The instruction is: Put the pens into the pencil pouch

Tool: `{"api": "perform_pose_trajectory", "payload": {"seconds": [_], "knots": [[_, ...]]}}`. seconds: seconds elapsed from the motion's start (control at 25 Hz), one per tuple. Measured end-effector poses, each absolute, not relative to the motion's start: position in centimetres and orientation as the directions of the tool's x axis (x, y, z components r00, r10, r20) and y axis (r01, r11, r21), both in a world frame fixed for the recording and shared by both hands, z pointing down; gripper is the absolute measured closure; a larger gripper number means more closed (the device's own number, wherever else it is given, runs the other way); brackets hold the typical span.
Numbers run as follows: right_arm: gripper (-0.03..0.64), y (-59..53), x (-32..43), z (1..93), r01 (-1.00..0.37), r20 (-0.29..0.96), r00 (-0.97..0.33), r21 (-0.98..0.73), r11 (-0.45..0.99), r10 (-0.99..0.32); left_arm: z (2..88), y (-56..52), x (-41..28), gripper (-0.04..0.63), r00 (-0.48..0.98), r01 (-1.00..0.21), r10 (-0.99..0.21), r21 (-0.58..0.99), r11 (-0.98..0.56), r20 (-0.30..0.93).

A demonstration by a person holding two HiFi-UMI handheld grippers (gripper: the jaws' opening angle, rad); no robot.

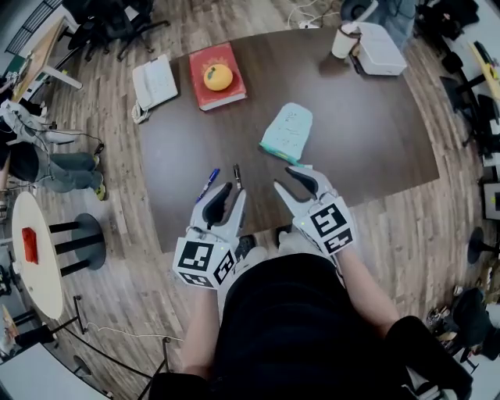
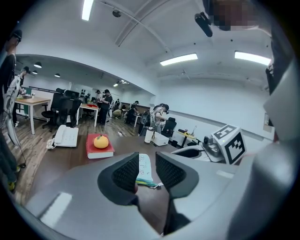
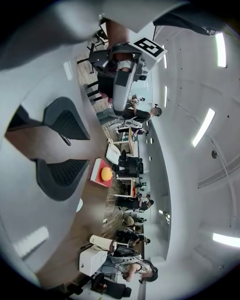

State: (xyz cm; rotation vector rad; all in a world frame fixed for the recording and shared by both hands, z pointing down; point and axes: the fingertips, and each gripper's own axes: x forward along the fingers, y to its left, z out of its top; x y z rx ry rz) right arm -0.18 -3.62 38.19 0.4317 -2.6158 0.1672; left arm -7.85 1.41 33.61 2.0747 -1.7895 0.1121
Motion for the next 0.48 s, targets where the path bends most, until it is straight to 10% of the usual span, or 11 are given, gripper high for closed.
{"api": "perform_pose_trajectory", "payload": {"seconds": [0.48], "knots": [[0.494, -7.9, 0.3, 46.5, -0.174, 0.63, -0.756, 0.066, 0.982, -0.177, 36.8, -0.8, -7.5, 0.488, 0.055, -0.968, -0.923, 0.247, 0.044, 0.38]]}}
